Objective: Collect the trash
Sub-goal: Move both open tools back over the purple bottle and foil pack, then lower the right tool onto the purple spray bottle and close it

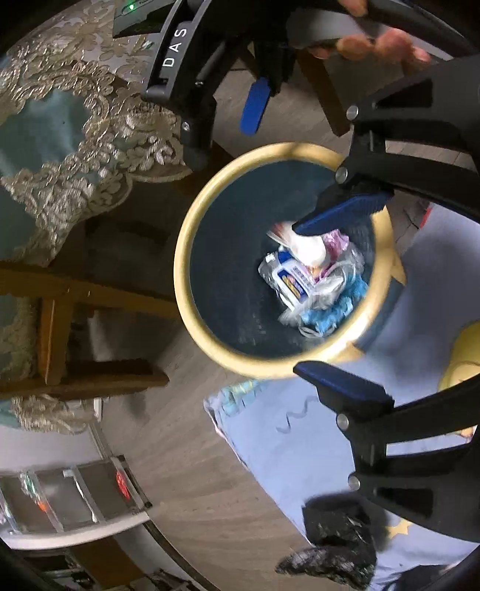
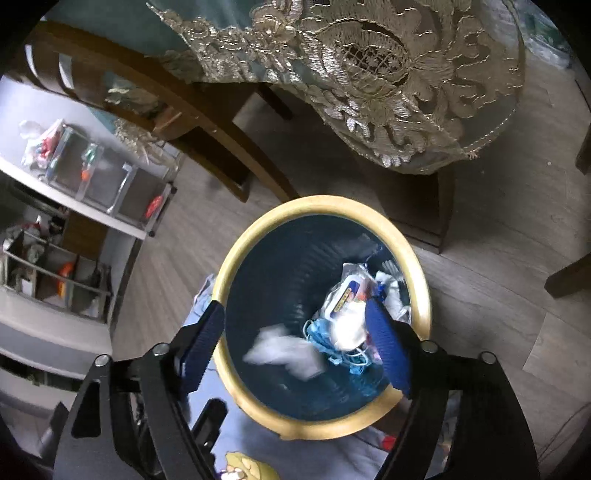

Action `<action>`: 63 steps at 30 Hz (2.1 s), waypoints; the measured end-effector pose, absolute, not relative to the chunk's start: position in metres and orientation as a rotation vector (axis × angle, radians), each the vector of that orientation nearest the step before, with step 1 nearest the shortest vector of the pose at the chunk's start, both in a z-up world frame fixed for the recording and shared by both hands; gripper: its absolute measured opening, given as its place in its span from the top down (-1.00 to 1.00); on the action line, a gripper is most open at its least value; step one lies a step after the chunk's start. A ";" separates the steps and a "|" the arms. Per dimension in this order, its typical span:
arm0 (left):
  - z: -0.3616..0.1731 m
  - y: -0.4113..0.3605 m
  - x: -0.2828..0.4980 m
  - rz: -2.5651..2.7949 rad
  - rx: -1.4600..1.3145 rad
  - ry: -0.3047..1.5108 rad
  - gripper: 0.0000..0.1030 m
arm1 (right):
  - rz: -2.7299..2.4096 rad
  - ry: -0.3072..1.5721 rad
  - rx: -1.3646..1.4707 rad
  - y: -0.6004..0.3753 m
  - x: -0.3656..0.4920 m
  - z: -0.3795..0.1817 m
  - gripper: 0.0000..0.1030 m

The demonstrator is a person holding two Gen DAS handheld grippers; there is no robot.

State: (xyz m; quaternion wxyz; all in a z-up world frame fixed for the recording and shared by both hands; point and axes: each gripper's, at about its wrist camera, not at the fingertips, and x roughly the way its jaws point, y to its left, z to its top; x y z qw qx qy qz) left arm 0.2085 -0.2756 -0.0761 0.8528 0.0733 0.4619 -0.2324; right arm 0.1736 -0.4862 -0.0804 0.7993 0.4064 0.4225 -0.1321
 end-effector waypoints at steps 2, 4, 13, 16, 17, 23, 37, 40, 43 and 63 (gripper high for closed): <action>-0.069 -0.264 0.203 -0.470 0.164 0.954 -0.47 | -0.273 0.911 0.859 -0.484 0.175 -0.079 -0.63; -0.062 -0.251 0.197 -0.455 0.167 0.940 -0.50 | -0.262 0.903 0.834 -0.480 0.176 -0.073 -0.67; -0.016 -0.185 0.164 -0.371 0.165 0.878 -0.60 | -0.192 0.890 0.656 -0.441 0.173 -0.042 -0.81; -0.001 -0.161 0.151 -0.343 0.149 0.850 -0.71 | -0.161 0.881 0.612 -0.423 0.168 -0.032 -0.84; 0.003 -0.152 0.146 -0.333 0.146 0.844 -0.72 | -0.150 0.878 0.596 -0.417 0.167 -0.028 -0.84; 0.013 -0.101 0.114 -0.277 0.156 0.829 -0.78 | -0.076 0.879 0.526 -0.374 0.152 -0.018 -0.85; -0.025 -0.002 0.041 -0.152 0.119 0.876 -0.78 | 0.061 0.924 0.371 -0.288 0.119 -0.026 -0.86; -0.036 0.013 0.035 -0.133 0.105 0.894 -0.78 | 0.097 0.956 0.348 -0.266 0.112 -0.037 -0.86; -0.046 0.028 0.034 -0.105 0.072 0.910 -0.78 | 0.120 1.007 0.326 -0.248 0.110 -0.051 -0.86; -0.094 0.051 0.050 -0.016 0.029 1.027 -0.78 | 0.396 1.149 -0.014 -0.148 0.138 -0.113 -0.58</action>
